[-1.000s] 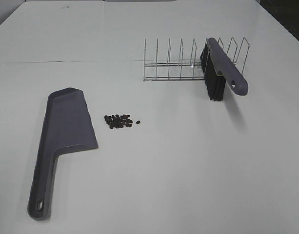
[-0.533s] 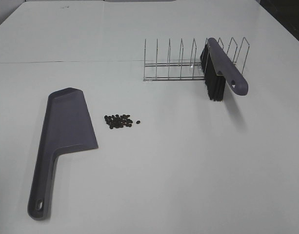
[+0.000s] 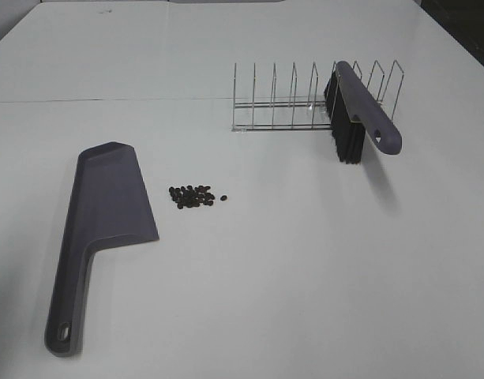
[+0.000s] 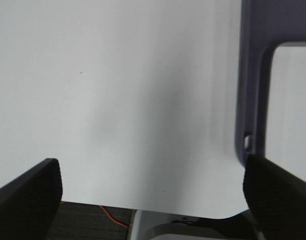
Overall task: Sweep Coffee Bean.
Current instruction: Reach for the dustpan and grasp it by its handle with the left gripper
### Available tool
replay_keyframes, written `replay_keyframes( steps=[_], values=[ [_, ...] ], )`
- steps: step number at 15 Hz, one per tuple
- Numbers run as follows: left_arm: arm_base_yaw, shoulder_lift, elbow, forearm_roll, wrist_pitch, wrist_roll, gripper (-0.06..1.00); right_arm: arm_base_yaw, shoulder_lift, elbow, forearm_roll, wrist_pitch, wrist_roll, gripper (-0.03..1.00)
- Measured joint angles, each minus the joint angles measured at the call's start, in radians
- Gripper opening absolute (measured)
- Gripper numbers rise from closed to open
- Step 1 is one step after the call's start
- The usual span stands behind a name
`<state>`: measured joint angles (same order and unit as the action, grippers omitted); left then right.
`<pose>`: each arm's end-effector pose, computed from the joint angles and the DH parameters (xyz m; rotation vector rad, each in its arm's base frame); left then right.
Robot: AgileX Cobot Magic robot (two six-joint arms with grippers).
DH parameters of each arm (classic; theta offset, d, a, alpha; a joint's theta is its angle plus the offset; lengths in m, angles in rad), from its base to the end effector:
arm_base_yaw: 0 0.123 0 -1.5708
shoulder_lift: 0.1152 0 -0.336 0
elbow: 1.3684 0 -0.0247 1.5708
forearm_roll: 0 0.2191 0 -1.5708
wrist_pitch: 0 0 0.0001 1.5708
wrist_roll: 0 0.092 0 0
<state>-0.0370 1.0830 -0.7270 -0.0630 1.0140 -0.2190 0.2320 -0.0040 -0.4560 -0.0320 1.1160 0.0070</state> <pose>0.1213 -0.0094 0.3135 -0.2963 2.8450 -0.1357 -0.0794 -0.0215 0.2458 -0.2385 2.1275 0.1010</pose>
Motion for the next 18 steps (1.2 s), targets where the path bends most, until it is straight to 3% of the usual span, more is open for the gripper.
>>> replay_keyframes(
  steps=[3,4,5,10,12,18],
  values=[
    [-0.003,0.186,-0.06,-0.145,-0.046,-0.004,0.89,0.0,0.0,0.0,0.0,0.0,0.0,0.72],
    [-0.008,0.216,-0.064,-0.153,-0.059,-0.004,0.89,0.0,0.0,0.0,0.0,0.0,0.0,0.72],
    [-0.06,0.326,-0.067,-0.168,-0.114,-0.013,0.89,0.0,0.0,0.0,0.0,0.0,0.0,0.72],
    [-0.221,0.558,-0.126,-0.17,-0.205,-0.073,0.89,0.0,0.0,0.0,0.0,0.0,0.0,0.72],
    [-0.257,0.664,-0.168,-0.17,-0.214,-0.115,0.89,0.0,0.0,0.0,0.0,0.0,0.0,0.72],
    [-0.321,0.82,-0.301,-0.168,-0.247,-0.119,0.88,0.0,0.0,0.0,0.0,0.0,0.0,0.72]
  ],
)
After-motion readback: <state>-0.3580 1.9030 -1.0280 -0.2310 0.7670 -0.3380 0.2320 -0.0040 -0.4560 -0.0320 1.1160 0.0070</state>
